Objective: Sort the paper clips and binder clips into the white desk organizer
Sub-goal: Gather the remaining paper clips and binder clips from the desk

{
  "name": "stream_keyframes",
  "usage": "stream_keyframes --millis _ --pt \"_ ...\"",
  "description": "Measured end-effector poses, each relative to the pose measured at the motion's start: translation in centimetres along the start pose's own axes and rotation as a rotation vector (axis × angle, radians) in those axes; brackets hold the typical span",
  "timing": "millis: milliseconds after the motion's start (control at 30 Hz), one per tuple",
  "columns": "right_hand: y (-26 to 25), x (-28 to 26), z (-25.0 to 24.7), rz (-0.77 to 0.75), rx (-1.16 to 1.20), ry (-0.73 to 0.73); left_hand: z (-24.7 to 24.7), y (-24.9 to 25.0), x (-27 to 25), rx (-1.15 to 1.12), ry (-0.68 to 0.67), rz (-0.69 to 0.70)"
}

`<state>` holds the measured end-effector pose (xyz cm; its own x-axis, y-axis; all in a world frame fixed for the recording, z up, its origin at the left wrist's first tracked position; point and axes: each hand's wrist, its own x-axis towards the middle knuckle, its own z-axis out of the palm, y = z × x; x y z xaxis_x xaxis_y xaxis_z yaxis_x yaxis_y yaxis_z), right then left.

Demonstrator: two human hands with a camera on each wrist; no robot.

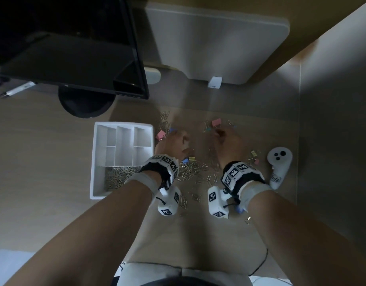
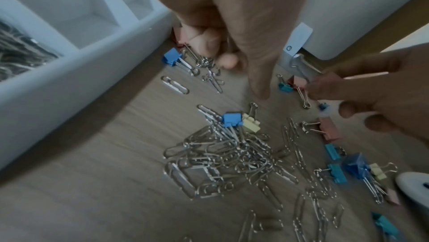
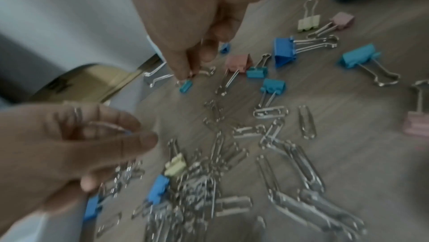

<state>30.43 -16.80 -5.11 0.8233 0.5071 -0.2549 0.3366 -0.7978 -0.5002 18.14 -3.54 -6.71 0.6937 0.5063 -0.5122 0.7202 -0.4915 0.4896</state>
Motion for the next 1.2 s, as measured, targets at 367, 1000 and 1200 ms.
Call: stream_keyframes --millis 367,1000,1200 --pt "2.1 -1.7 -0.6 0.116 -0.11 -0.041 1.5 1.8 -0.3 0.184 -0.118 0.011" --pt "-1.0 -2.5 3.3 -0.015 -0.352 -0.247 -1.0 -0.3 -2.5 -0.028 0.147 -0.149" --pt "-2.2 -2.1 4.1 0.0 -0.357 -0.279 -0.8 -2.1 -3.7 0.038 -0.009 -0.073"
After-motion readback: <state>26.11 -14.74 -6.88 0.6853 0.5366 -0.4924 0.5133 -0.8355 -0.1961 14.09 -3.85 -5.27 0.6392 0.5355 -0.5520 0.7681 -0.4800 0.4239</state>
